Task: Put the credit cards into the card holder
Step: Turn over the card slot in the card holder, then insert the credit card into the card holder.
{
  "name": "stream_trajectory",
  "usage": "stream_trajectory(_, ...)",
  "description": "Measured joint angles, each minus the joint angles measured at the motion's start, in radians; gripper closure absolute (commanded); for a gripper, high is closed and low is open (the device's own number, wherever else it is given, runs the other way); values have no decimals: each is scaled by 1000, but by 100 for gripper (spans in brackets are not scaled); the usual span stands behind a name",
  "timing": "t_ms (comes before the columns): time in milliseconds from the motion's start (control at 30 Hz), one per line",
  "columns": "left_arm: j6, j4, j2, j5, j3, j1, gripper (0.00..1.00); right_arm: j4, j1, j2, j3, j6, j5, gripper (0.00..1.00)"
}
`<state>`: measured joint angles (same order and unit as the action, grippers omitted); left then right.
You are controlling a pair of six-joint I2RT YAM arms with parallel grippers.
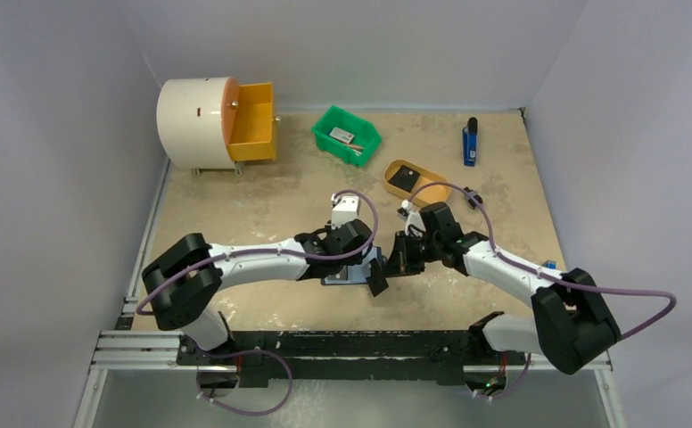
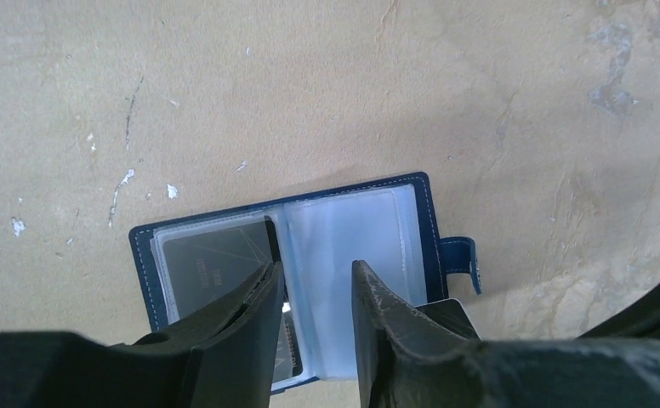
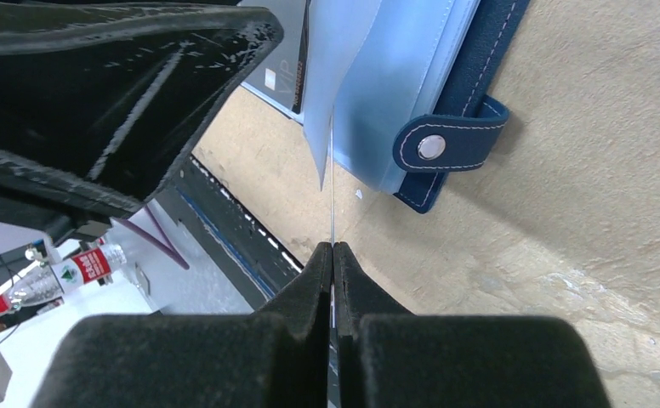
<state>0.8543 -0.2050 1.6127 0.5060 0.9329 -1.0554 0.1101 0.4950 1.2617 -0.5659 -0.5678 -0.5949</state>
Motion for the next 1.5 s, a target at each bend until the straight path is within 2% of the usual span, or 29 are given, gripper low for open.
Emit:
stream_trajectory(167,5,-20,-45,17,-8,0,59,-13,21,10,-2,-8,0,100)
stream_trajectory(533,26,-61,-189,72,-50,0,60,-109,76,131,-59,-56,6,100)
stream_trajectory(733,23,-39,-196,57,-79,0,67,-138,89,211,-76,-78,23,100)
stream_trajectory(1000,20,-11,-150,54,-113,0,88,-142,101,206,-100,-91,67,100)
stream_trajectory(1200,29,-16,-101,90,-168,0,92,-151,100,145,-95,-133,107,100)
stream_trajectory(1500,52,-21,-72,118,-185,0,95,-188,100,212,-95,-185,114,100)
